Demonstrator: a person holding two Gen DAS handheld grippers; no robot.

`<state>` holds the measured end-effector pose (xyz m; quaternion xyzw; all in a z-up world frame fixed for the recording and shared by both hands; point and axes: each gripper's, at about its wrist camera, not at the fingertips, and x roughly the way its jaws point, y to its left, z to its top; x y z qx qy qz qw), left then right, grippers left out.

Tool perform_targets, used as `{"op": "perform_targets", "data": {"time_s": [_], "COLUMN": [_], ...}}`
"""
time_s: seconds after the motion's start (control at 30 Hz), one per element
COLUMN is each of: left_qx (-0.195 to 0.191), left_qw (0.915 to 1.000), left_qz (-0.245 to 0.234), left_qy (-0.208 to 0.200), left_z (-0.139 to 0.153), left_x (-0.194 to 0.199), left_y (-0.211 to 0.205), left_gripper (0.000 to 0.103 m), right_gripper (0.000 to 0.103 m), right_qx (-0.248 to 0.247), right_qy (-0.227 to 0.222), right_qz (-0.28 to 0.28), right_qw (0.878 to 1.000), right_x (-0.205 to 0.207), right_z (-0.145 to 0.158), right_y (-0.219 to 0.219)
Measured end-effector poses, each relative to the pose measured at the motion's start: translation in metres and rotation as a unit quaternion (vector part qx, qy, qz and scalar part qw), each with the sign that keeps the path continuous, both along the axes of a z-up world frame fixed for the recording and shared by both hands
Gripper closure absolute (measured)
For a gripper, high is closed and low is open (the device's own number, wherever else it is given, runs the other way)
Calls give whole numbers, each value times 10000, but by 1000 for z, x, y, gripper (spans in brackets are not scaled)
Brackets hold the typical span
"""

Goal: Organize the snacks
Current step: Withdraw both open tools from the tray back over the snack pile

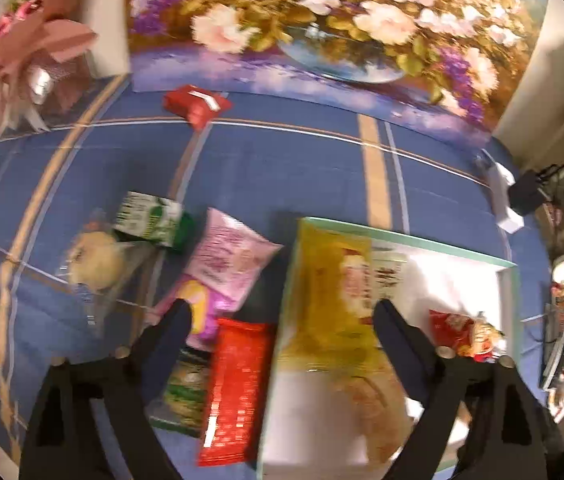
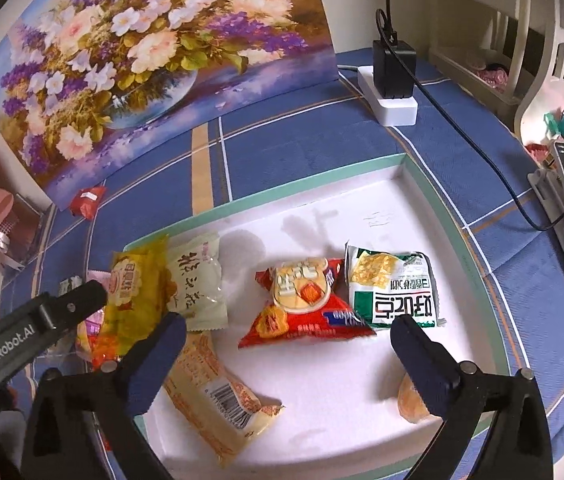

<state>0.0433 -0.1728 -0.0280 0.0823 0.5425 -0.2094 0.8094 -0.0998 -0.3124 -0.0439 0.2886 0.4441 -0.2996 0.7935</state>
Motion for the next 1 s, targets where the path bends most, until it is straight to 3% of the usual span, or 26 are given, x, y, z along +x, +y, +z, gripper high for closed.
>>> {"op": "perform_targets", "data": {"time_s": [0.3,0.43,0.73,1.0], "left_qx": [318,518,447,743], "left_qw": [9988,9964,9953,9919], "left_qz": [277,653,859,1025], "left_qy": [-230,-176,-61,141], "left_z": [8,6,13,12], "left_x": [-6,-8,-11,-23], "left_y": [31,47,79,108], "left_gripper": [6,6,6,6], "right_gripper": [0,0,0,0], "right_qx": [70,168,322,237], "right_qy": [9,71,111,245], "right_qz": [87,130,219,423], "right_qw": [9999,9998,9992,9985], "right_x": [-4,-5,-7,-6], "right_z": [3,1,-1,0], "right_y": [19,29,50,82]}}
